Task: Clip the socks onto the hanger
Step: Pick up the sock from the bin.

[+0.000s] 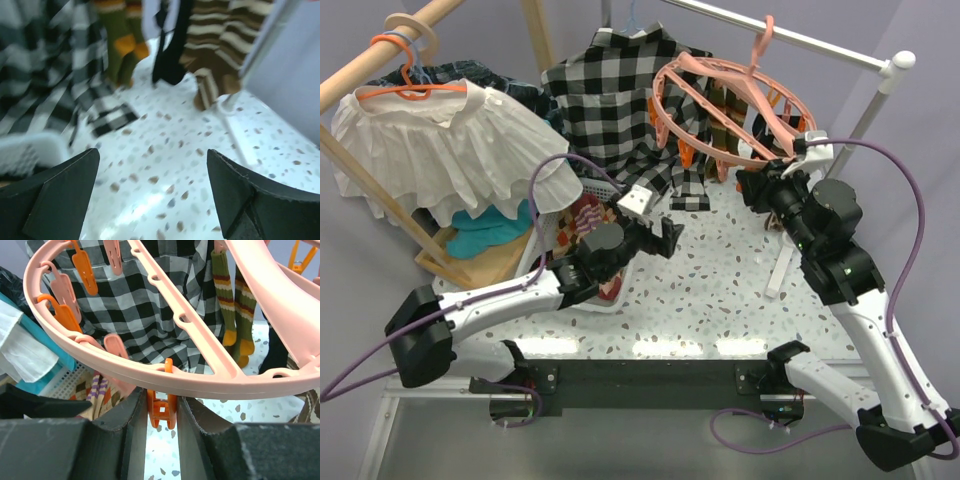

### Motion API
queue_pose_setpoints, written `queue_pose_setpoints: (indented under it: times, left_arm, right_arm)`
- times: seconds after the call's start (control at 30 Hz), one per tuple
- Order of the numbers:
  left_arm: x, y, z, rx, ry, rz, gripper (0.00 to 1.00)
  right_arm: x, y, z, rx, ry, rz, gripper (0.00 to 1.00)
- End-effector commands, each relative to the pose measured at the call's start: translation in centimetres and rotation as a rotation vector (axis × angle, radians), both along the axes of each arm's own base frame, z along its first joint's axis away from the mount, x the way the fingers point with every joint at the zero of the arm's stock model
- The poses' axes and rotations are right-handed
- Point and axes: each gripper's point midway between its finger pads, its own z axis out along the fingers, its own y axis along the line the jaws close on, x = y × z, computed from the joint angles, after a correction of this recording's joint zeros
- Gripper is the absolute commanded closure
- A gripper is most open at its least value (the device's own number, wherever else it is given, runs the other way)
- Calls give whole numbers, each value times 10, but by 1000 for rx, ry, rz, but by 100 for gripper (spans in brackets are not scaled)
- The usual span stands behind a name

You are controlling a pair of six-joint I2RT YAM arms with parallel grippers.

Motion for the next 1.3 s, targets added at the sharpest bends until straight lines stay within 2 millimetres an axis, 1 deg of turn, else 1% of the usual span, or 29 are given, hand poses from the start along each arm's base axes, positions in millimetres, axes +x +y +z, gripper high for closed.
queue_pose_setpoints:
  times: [0.0,0.03,0.07,0.1,0.13,0.17,0.2,0.23,0.27,0.3,0.37,0.4,0.43,0.47,0.5,0.53,0.57,0.6,0.63,0.7,0.73,0.8,0.83,0.9,0.97,1.0,1.1,1.2,1.27]
  left_arm:
    - [27,81,-43,28,231,263,6]
    - [27,96,-58,84,275,296,6]
    - [30,109,-62,100,292,339,6]
    - [39,124,-65,106,310,389,7]
    - [38,139,-75,156,355,422,7]
    - [42,147,-80,167,381,443,8]
    - [53,166,-88,167,419,497,8]
    - [56,175,-93,182,452,516,8]
    - [60,180,-97,179,479,517,8]
    - [69,195,-106,188,515,560,8]
    - [81,202,-108,182,541,577,8]
    - [90,213,-120,196,576,610,8]
    - [99,216,-115,186,576,627,9]
    - [106,221,-118,187,586,646,10]
    - [114,230,-132,205,623,678,11]
    - [124,232,-127,191,616,695,13]
    - [132,241,-128,190,619,730,14]
    - [142,241,-132,191,630,743,15]
    - [147,242,-133,190,630,750,19]
    - [161,245,-136,188,626,772,21]
    - [166,245,-138,189,625,776,26]
    - [175,246,-147,193,638,783,29]
    - [177,245,-150,197,643,783,35]
    - [181,244,-163,205,668,785,38]
    - [182,240,-171,204,685,770,42]
    - [181,239,-179,208,704,768,43]
    - [179,237,-193,209,733,762,45]
    - [178,237,-205,220,747,767,53]
    - [179,236,-209,222,753,765,60]
  right_arm:
    - [-2,1,9,3,-44,12,99]
    - [-2,1,7,1,-38,12,99]
    - [-2,2,7,1,-38,18,99]
    - [-2,3,6,-1,-36,19,99]
    - [-1,3,3,-5,-27,18,99]
    - [-2,3,4,-4,-30,21,99]
    - [-1,3,3,-8,-28,23,100]
    - [-1,3,1,-10,-23,21,100]
    - [-1,3,0,-13,-24,23,100]
    - [-1,4,0,-12,-22,26,100]
    - [0,4,-1,-16,-21,24,100]
    - [0,3,-1,-16,-20,21,100]
    - [0,3,-1,-18,-19,20,100]
    - [0,3,0,-19,-21,18,100]
    - [0,3,-1,-22,-18,18,100]
    - [0,3,-1,-20,-19,21,100]
    - [0,3,-1,-19,-16,21,100]
    - [0,3,0,-20,-19,21,100]
    - [-1,4,-1,-19,-18,27,100]
    - [0,4,-2,-22,-14,25,100]
    - [-1,3,-1,-23,-14,23,100]
    - [-1,3,-2,-25,-15,23,99]
    - [-1,3,-3,-26,-13,23,99]
    - [0,3,-4,-26,-12,25,99]
    - [-1,4,-4,-25,-15,26,99]
    - [0,3,-4,-27,-14,23,99]
    - [0,3,-7,-30,-10,23,99]
    - [0,3,-7,-32,-10,20,99]
    - [0,4,-9,-33,-6,25,99]
